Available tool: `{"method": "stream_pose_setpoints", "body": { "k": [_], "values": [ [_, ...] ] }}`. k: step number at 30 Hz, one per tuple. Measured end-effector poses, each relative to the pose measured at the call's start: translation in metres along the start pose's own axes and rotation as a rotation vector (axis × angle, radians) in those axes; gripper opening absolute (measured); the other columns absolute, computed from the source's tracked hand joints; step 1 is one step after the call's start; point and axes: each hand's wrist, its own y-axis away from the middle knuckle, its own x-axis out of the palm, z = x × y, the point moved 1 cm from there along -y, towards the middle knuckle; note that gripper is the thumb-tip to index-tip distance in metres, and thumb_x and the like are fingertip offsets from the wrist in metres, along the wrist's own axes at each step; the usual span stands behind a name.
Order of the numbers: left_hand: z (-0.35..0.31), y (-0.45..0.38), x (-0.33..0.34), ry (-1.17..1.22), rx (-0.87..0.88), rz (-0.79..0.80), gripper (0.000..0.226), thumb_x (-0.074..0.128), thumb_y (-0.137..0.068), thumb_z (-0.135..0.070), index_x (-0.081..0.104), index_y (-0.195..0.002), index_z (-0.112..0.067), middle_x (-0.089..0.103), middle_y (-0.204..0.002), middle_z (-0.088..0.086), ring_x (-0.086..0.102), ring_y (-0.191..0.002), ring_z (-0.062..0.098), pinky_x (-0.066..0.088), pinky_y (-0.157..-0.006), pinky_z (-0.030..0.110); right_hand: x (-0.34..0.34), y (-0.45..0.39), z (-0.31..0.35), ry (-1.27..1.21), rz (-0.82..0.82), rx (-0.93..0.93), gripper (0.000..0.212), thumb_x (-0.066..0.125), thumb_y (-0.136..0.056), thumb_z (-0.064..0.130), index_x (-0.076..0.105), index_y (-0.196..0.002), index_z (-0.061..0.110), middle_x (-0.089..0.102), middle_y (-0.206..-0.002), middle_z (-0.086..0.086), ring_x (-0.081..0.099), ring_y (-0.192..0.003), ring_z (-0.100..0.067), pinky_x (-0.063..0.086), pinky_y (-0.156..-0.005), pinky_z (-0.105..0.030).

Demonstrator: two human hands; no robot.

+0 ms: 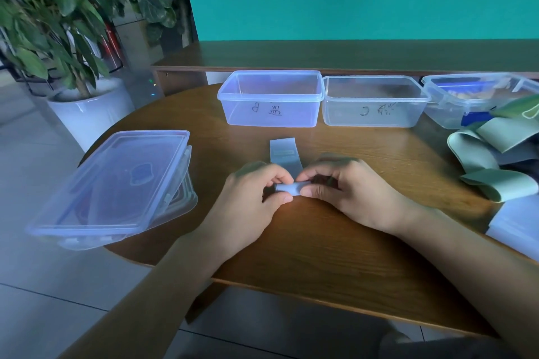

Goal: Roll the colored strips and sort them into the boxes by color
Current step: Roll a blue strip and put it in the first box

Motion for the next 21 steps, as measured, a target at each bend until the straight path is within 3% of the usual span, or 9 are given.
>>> {"method": "stream_pose_setpoints", "body": {
  "k": [9, 14, 21],
  "values": [
    [-0.006, 0.015, -0.001, -0.007, 0.056, 0.034, 0.023, 0.065, -0.094, -0.037, 0.071, -0.115, -0.030, 0.059, -0.104, -0.021, 0.055, -0.090, -0.007, 0.037, -0.075, -0.002, -0.011, 0.013, 0.001, -0.065, 0.082, 0.000, 0.021, 0.070, -0.094, 0.029, 0.077, -0.114, 0.023, 0.069, -0.103, 0.014, 0.067, -0.100, -0.008, 0.052, -0.087, -0.025],
    [-0.001, 0.012, 0.000, 0.022, 0.097, -0.050, 0.020, 0.069, -0.092, -0.031, 0.077, -0.108, -0.023, 0.065, -0.103, -0.011, 0.058, -0.092, 0.001, 0.039, -0.077, 0.002, -0.007, 0.012, 0.008, -0.080, 0.008, -0.040, 0.012, 0.072, -0.094, 0.021, 0.076, -0.105, 0.025, 0.068, -0.102, 0.012, 0.065, -0.099, -0.015, 0.046, -0.083, -0.019],
    [-0.002, 0.009, -0.001, 0.005, 0.101, -0.104, 0.021, 0.067, -0.094, -0.030, 0.076, -0.111, -0.021, 0.066, -0.103, -0.010, 0.057, -0.095, 0.001, 0.041, -0.079, 0.001, -0.005, 0.011, 0.003, -0.068, 0.027, -0.014, 0.020, 0.079, -0.088, 0.021, 0.073, -0.106, 0.029, 0.066, -0.100, 0.014, 0.060, -0.082, -0.013, 0.042, -0.073, -0.014]
  ]
}}
